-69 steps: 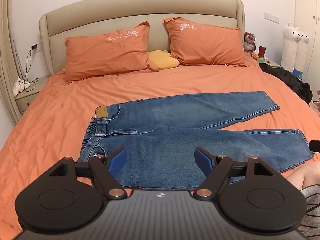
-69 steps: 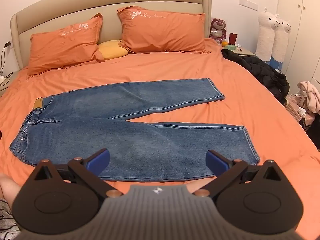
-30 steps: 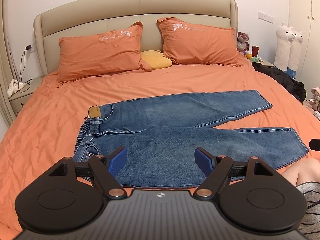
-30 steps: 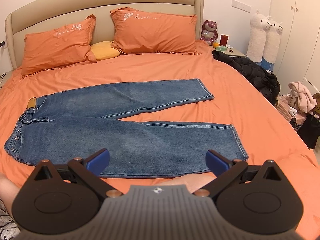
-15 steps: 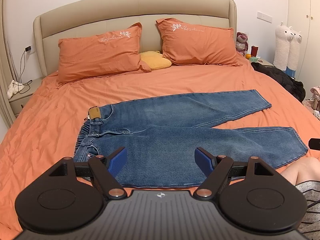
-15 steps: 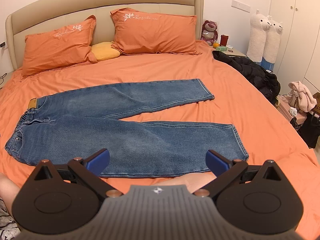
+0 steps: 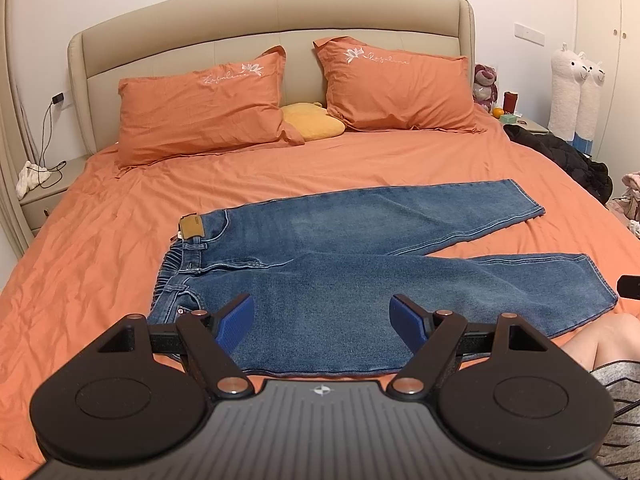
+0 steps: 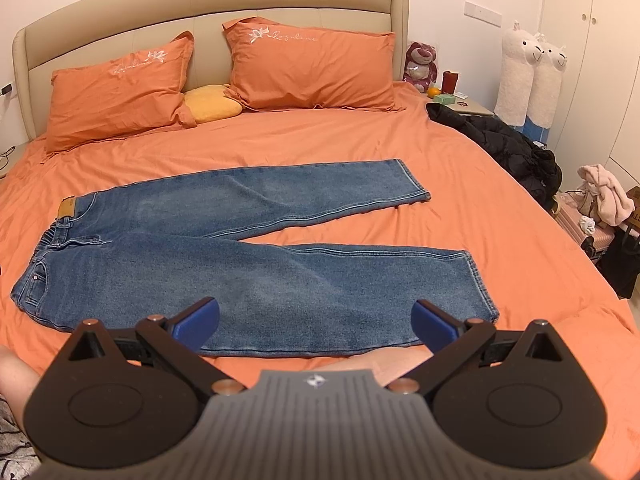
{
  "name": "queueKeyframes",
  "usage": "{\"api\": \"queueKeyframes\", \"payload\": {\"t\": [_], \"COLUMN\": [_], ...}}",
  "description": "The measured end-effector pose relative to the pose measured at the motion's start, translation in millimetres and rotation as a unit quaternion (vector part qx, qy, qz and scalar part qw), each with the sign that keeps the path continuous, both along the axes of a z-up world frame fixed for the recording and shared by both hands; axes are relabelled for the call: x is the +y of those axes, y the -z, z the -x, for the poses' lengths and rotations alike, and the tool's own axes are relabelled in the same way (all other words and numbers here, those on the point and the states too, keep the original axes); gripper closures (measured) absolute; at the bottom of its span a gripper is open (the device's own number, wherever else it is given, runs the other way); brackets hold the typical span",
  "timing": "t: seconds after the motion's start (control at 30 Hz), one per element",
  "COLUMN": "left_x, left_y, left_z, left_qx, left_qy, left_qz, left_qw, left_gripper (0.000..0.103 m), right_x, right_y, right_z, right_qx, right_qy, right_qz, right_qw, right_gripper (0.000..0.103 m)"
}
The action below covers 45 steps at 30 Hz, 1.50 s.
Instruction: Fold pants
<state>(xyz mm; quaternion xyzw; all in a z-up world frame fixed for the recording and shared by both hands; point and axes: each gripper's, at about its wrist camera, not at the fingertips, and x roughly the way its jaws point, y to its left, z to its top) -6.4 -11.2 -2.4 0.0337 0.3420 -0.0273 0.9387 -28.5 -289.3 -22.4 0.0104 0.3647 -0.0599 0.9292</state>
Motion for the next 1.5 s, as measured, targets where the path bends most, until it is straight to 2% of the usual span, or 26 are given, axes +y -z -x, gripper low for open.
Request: {"api": "queueKeyframes", "payload": {"t": [1.1, 1.2, 1.3, 1.4, 1.5], "left_x": [5.0, 7.7, 11.2, 13.9, 15.8], "left_y": [-0.3, -6.3, -12.2, -11.7, -4.4], "left_z": [0.4, -4.8, -16.3, -27.4, -39.7], "left_qx": [-0.001, -0.011, -0.022, -0.027, -0.02], "left_qy": [0.005, 0.018, 0.033, 0.081, 0.131], "left_qz": [-0.004, -0.032, -0.074, -0.109, -0.151], "left_qw": [1.0, 0.9993, 0.9965, 0.9904, 0.9796], "left_gripper": [0.013, 0.013, 0.013, 0.018, 0.026], "right_x": [9.2, 7.8, -1.8, -14.6, -31.2], "right_y": [-4.1, -3.6, -3.5, 1.5, 12.7], "right_z": [-4.1, -7.5, -9.5, -19.2, -39.4], "right_qx": [0.0, -0.011, -0.05, -0.071, -0.057], "right_qy": [-0.026, -0.056, -0.103, -0.14, -0.164], "right_qz": [0.011, 0.016, 0.032, 0.062, 0.092], "right_qw": [1.0, 0.998, 0.993, 0.986, 0.98], "right_gripper": [0.005, 0.005, 0.005, 0.005, 0.006]}}
